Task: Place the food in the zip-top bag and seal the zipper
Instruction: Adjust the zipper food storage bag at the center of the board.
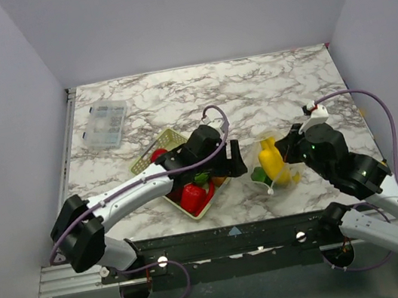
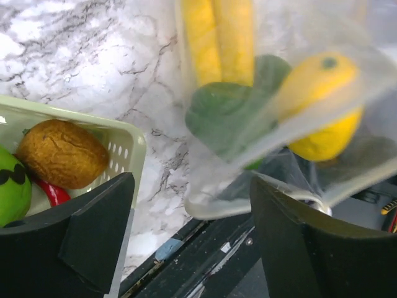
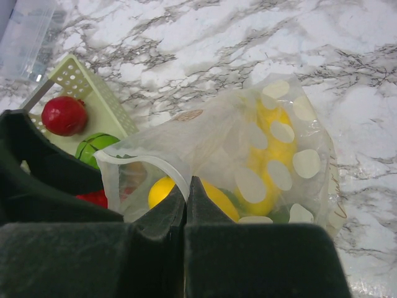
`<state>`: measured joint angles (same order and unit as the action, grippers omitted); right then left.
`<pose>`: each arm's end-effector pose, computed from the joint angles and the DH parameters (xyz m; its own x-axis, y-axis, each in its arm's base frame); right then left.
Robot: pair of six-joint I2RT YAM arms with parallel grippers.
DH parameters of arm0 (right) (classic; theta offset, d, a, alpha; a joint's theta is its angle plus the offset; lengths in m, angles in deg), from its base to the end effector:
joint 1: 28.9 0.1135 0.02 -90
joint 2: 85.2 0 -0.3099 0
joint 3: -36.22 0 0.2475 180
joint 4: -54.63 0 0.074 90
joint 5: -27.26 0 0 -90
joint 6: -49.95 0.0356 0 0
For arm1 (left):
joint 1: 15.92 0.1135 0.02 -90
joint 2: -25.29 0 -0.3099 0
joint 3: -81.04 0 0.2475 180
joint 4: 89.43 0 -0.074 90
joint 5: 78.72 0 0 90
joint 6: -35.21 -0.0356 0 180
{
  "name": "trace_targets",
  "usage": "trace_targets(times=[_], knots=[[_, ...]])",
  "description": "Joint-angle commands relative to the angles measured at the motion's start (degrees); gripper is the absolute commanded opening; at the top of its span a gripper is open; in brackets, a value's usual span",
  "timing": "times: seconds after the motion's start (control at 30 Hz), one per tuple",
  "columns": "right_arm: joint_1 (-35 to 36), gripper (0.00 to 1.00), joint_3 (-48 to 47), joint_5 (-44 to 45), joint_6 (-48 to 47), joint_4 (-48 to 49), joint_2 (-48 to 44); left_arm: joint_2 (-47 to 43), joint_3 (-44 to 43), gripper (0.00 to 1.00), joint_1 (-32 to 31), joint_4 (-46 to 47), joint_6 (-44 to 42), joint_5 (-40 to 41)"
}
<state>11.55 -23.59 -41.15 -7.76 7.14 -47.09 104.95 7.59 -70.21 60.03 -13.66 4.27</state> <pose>0.0865 0.0566 0.3497 -0.4675 0.2542 -0.8467 -0.1200 0.9307 0.3457 0.1704 -0.2445 0.3262 -0.8307 0.0371 -0.5555 0.4203 0.6961 -0.5820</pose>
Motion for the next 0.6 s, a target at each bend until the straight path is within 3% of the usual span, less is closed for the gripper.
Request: trace_targets(times=[0.0, 0.13, 0.17, 0.27, 0.4, 0.57], knots=[[0.22, 0.01, 0.23, 0.79, -0.04, 1.11, -0.94, 6.21, -2.98, 0.67, 0.76, 2.27, -0.43, -5.4], [0.17, 0.01, -1.21, 2.39, 1.09, -0.42, -0.67, 7.75, -5.64, 0.17, 0.76, 2.2, -1.57, -11.79], [0.16, 0.01, -1.96, 3.14, 1.6, -1.41, -0.39, 7.17, -6.0, 0.12, 0.76, 2.8, -1.49, -14.39], [0.19, 0.01, -5.51, 5.5, 3.28, -5.1, 1.43, 4.41, -7.03, 0.01, 0.5, 5.6, 0.49, -22.39], [0.22, 0.01, -11.25, 8.62, 5.86, -10.71, 4.67, 4.09, -7.47, 0.0, 0.58, 12.78, 8.73, -33.79], [0.23, 0.01, -11.23, 11.09, 6.39, -12.18, 7.43, 6.14, -5.87, 0.0, 1.12, 16.25, 13.32, -36.7]])
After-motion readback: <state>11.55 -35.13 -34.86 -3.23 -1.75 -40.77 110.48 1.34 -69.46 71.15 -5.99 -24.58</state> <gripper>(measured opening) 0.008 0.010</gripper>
